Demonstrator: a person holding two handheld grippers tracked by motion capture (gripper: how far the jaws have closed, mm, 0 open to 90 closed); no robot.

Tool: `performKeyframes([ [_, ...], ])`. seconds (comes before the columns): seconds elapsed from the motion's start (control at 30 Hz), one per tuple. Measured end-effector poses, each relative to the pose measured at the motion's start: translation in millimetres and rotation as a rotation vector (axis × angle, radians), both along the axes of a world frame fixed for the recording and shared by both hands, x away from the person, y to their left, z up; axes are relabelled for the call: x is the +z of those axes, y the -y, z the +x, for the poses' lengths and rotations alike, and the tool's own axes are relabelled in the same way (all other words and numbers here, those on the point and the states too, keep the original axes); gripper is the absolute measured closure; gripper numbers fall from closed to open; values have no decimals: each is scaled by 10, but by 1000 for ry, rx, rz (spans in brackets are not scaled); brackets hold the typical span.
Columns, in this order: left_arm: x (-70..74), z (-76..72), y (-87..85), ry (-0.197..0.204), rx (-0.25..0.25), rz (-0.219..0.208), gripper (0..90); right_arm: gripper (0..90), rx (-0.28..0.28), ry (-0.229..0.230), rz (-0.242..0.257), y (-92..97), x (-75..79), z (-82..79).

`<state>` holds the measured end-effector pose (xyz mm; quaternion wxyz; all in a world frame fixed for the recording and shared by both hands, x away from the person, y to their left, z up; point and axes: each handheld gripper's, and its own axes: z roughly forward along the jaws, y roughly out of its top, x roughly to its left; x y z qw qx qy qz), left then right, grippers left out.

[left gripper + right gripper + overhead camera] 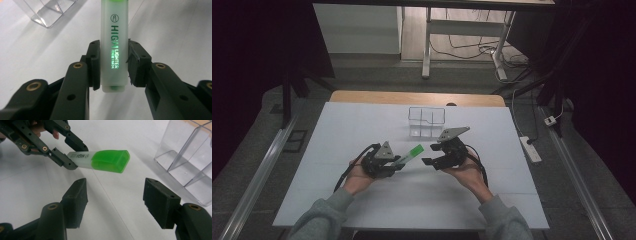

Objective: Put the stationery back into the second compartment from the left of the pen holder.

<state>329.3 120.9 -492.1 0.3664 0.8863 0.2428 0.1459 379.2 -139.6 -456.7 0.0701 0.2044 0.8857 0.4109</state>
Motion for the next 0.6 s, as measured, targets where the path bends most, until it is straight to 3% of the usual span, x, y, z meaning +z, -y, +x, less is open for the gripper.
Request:
performKeyframes([
  [0.27,-7,-36,68,17,-9,-21,653,379,-17,-35,31,-37,-75,9],
  [0.6,-53,-61,170,20,-28,8,652,441,-11,-63,57,-72,-113,5],
])
